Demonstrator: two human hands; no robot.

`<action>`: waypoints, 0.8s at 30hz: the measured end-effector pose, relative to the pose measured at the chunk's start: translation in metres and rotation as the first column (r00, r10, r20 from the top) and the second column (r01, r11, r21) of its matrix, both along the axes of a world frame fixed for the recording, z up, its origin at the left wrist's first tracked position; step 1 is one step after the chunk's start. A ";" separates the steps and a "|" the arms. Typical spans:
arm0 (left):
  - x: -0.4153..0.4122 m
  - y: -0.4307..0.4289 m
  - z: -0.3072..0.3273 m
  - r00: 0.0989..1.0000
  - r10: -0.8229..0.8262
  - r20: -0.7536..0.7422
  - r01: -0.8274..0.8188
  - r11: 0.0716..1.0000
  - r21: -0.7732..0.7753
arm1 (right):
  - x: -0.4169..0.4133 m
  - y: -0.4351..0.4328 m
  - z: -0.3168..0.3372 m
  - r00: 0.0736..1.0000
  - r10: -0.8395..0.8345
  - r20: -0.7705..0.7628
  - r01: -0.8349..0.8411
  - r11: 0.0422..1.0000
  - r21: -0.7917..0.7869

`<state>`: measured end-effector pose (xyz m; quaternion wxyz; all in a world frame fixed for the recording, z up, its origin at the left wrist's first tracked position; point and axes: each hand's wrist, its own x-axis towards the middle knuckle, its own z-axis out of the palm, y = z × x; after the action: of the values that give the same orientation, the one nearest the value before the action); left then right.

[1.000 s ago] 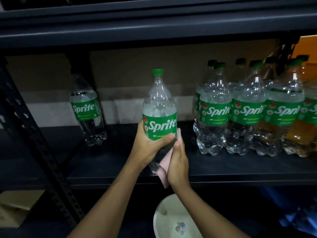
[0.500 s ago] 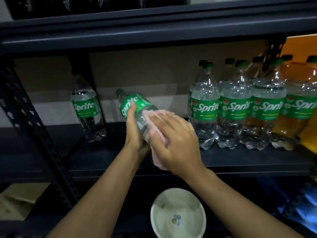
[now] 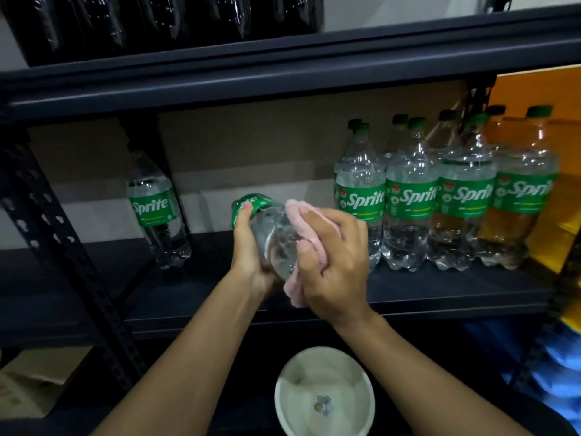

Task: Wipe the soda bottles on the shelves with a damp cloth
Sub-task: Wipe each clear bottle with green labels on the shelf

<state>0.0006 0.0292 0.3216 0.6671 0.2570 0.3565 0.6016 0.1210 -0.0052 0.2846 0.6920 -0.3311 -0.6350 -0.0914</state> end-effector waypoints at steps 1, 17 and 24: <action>-0.001 0.002 -0.003 1.000 -0.017 -0.026 0.017 1.000 -0.003 | 0.001 0.001 0.002 0.999 0.010 -0.051 -0.012 0.999 -0.048; -0.007 0.027 -0.025 0.702 0.345 -0.623 -0.344 0.930 0.128 | 0.025 0.037 -0.035 0.195 -0.013 -0.981 -0.904 0.385 -0.185; -0.021 0.031 -0.038 0.511 0.409 -0.756 -0.393 0.893 0.217 | 0.087 0.036 -0.048 0.917 -0.221 -0.331 0.010 0.844 -0.536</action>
<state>-0.0202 0.0603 0.2839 0.2827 0.4101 0.6556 0.5675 0.2077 0.0312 0.2366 0.6781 -0.5565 -0.4676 0.1088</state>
